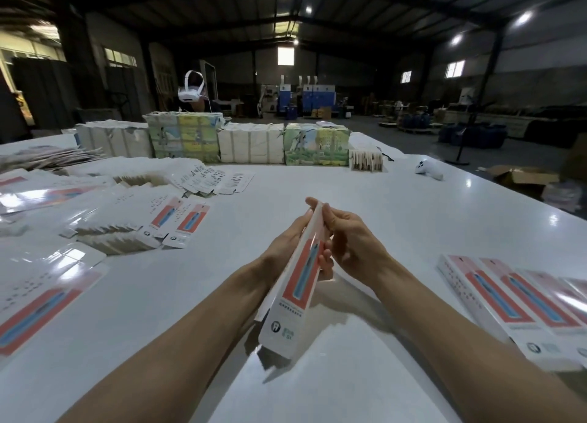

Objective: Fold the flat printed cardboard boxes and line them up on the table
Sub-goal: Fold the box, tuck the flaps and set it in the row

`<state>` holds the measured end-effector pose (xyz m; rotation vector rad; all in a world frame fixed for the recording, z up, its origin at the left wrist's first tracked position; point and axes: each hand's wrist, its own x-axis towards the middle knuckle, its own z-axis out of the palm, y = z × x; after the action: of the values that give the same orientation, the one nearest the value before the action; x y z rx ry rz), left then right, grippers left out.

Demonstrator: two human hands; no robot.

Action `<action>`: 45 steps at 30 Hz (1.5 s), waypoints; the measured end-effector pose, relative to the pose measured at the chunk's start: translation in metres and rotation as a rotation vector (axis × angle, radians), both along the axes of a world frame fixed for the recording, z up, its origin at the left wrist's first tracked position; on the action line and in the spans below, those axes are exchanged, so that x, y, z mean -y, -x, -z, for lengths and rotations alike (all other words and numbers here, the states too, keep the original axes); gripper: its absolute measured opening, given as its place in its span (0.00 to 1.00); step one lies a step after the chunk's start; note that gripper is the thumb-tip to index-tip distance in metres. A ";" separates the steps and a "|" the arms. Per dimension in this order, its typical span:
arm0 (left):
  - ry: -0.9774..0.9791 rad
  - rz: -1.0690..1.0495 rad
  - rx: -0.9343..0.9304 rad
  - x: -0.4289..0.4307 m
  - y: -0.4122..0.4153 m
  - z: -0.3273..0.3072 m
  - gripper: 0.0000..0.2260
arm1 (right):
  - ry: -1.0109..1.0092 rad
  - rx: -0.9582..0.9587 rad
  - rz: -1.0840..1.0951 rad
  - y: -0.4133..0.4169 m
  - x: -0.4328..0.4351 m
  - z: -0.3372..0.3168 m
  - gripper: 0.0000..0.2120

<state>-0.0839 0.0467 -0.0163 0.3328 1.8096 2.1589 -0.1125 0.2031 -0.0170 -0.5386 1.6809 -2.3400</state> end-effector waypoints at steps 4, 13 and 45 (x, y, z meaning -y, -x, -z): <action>-0.093 0.029 0.093 0.002 0.002 0.006 0.20 | -0.025 0.016 0.054 0.000 0.009 0.006 0.17; -0.191 -0.171 0.156 0.028 0.018 0.016 0.27 | -0.158 -0.112 0.129 -0.002 0.018 0.013 0.24; 0.109 -0.205 -0.199 -0.001 0.002 0.015 0.39 | -0.157 -0.203 0.400 0.005 0.001 0.010 0.19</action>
<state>-0.0858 0.0480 -0.0313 0.3615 2.1474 2.2166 -0.1172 0.2019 -0.0268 -0.4563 2.2238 -2.4477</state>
